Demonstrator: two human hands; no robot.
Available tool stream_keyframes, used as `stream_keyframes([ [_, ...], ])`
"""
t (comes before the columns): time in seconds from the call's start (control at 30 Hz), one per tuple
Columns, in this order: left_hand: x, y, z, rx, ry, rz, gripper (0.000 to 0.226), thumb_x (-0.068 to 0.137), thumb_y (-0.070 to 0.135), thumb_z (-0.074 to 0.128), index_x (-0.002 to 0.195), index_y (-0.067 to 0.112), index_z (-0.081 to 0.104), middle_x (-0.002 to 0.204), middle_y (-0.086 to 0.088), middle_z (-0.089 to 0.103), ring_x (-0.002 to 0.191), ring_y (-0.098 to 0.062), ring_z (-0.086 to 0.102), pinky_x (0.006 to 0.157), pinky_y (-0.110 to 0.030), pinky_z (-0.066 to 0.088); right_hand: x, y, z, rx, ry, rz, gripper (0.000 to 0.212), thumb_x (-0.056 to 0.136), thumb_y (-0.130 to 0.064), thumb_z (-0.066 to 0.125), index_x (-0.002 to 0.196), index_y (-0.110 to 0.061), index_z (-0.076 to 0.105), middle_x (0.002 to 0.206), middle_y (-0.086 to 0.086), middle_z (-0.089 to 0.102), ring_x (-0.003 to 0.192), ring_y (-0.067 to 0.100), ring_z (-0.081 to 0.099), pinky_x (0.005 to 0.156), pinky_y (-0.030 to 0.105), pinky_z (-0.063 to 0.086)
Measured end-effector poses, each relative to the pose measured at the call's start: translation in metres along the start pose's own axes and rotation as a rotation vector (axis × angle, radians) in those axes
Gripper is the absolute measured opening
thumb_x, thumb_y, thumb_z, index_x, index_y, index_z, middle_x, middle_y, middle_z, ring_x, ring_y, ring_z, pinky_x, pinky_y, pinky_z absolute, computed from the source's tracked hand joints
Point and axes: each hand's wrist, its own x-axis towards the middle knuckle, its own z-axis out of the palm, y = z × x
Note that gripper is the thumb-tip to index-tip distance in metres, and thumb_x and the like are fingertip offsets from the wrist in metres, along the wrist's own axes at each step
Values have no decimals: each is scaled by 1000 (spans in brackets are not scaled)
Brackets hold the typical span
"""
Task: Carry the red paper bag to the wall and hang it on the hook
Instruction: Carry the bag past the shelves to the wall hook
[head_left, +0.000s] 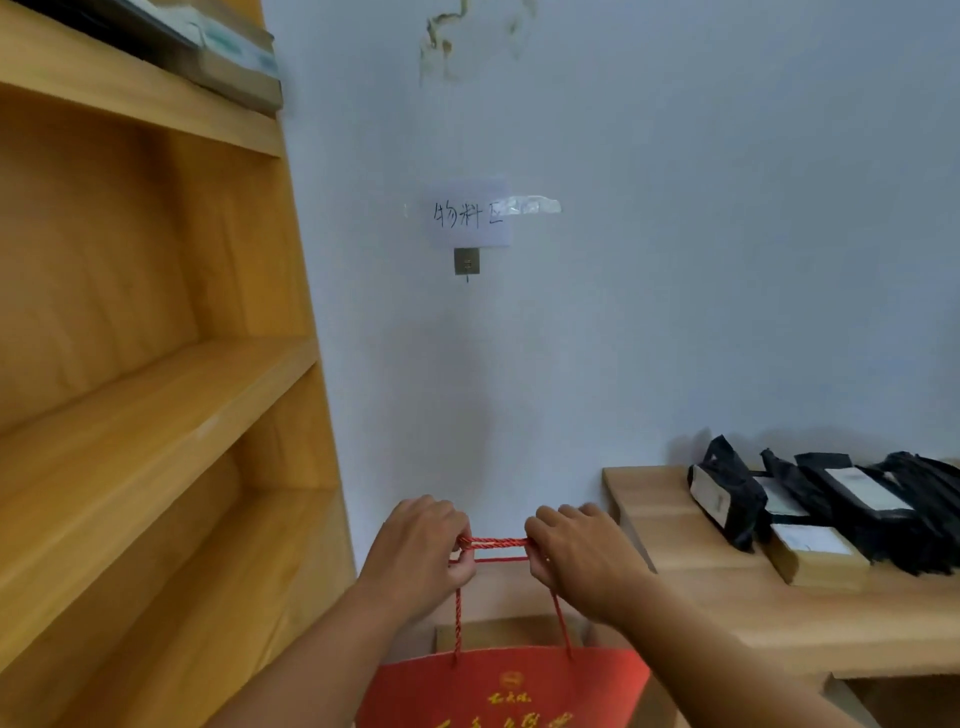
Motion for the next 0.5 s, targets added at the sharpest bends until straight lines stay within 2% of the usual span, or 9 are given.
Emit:
stream_keyframes([
  [0.23, 93, -46, 36, -19, 2, -45, 11, 85, 33, 61, 76, 27, 60, 71, 13, 55, 69, -12, 48, 74, -30, 47, 92, 67, 41, -43, 31, -49, 19, 92, -31, 50, 79, -19, 56, 72, -1, 58, 57, 23, 54, 56, 39, 46],
  [0.5, 195, -117, 83, -56, 27, -44, 14, 85, 36, 60, 74, 29, 55, 73, 12, 56, 70, -13, 49, 72, -29, 46, 198, 124, 88, -51, 17, -39, 18, 94, -31, 48, 83, -19, 56, 74, -1, 58, 59, 22, 51, 59, 36, 43],
])
